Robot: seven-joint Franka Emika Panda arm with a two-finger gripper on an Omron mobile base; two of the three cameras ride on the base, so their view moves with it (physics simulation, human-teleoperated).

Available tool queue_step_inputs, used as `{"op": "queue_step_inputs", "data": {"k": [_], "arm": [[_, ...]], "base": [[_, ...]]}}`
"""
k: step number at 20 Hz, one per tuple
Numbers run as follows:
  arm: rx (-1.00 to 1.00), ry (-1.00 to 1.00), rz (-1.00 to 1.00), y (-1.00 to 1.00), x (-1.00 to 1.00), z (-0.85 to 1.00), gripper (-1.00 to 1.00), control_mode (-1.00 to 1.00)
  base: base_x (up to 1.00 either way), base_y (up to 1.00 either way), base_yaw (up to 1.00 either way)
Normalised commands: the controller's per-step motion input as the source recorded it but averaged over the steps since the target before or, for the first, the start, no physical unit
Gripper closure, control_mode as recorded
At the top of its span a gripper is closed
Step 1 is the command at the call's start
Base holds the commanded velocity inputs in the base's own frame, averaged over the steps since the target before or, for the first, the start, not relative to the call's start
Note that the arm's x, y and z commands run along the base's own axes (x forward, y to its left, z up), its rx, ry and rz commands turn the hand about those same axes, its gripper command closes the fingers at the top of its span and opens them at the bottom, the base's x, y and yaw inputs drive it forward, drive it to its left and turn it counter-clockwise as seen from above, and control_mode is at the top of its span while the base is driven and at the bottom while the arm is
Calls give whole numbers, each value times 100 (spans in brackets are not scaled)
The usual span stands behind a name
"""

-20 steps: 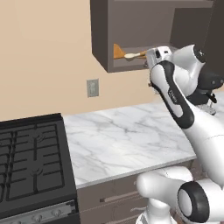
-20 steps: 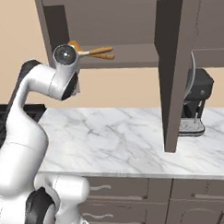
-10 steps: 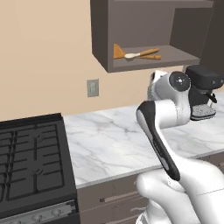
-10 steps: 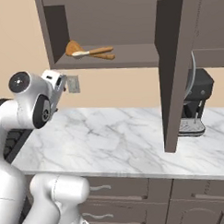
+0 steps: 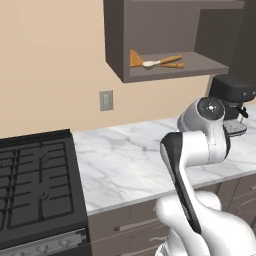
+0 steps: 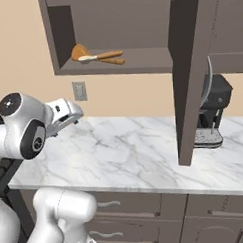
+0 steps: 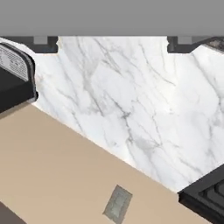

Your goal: Organize the utensils by type. Pick up the wooden spoons from the counter and place them in the open cabinet. Then pick up the metallic utensils from the counter and place them in the open drawer.

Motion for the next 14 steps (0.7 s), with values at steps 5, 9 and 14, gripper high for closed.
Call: {"op": "queue_step_inputs", "data": {"k": [5, 9, 14], "arm": [[73, 16, -73, -2, -20, -23, -100, -100], [71, 8, -38, -13, -32, -44, -100, -100], [40, 0, -24, 19, -10, -63, -100, -100]], "base": [[0, 0, 0], [0, 0, 0], [0, 0, 0]]}}
